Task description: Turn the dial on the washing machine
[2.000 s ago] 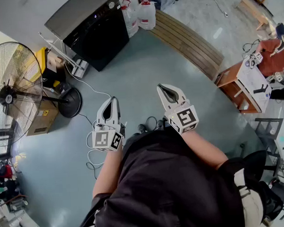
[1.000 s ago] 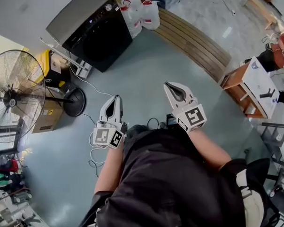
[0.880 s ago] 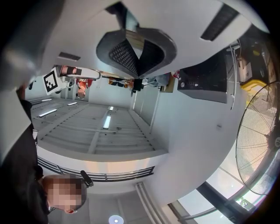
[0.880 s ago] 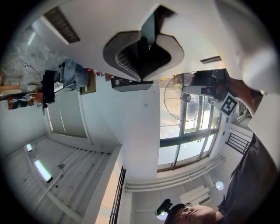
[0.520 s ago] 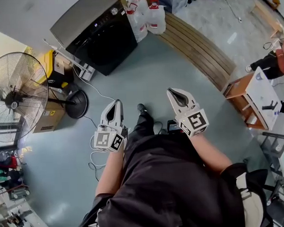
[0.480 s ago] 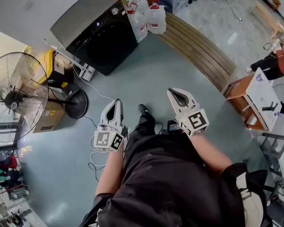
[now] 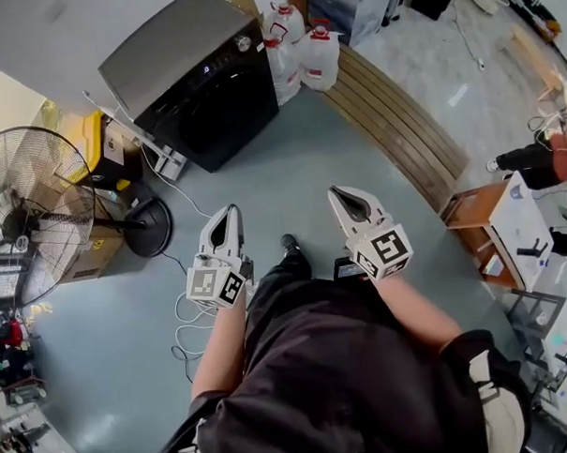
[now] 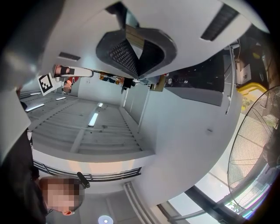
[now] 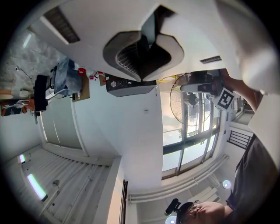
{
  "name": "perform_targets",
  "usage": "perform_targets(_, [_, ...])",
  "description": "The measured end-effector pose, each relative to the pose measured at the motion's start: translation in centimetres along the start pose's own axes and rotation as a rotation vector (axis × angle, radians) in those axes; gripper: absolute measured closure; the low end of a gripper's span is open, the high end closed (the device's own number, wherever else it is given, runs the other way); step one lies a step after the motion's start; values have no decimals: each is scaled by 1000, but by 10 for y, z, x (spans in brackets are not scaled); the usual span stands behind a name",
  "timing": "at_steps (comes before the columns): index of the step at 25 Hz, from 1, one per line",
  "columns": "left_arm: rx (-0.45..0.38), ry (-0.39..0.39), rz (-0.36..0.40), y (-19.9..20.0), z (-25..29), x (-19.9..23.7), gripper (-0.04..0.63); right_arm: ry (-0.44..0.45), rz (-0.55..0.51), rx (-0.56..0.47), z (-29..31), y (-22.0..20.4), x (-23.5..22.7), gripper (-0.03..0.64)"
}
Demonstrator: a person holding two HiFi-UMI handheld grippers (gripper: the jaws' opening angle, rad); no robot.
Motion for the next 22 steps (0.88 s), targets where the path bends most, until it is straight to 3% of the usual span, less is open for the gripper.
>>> perform_targets(10, [-1, -1, -28, 24, 54, 118, 580, -31, 22, 38, 121, 14, -12, 594])
perform_targets(22, [48, -25, -40, 25, 126, 194, 580, -38, 73, 40, 224, 13, -40, 594])
Point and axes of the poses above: the fingertips, and each gripper's own axes: z forward along the fingers, x to its left, y out of its top, the point moved 4 cm from there along -z, backward along the fingers, and after that the axes turned 11 degrees about -y, right-handed, at the moved point
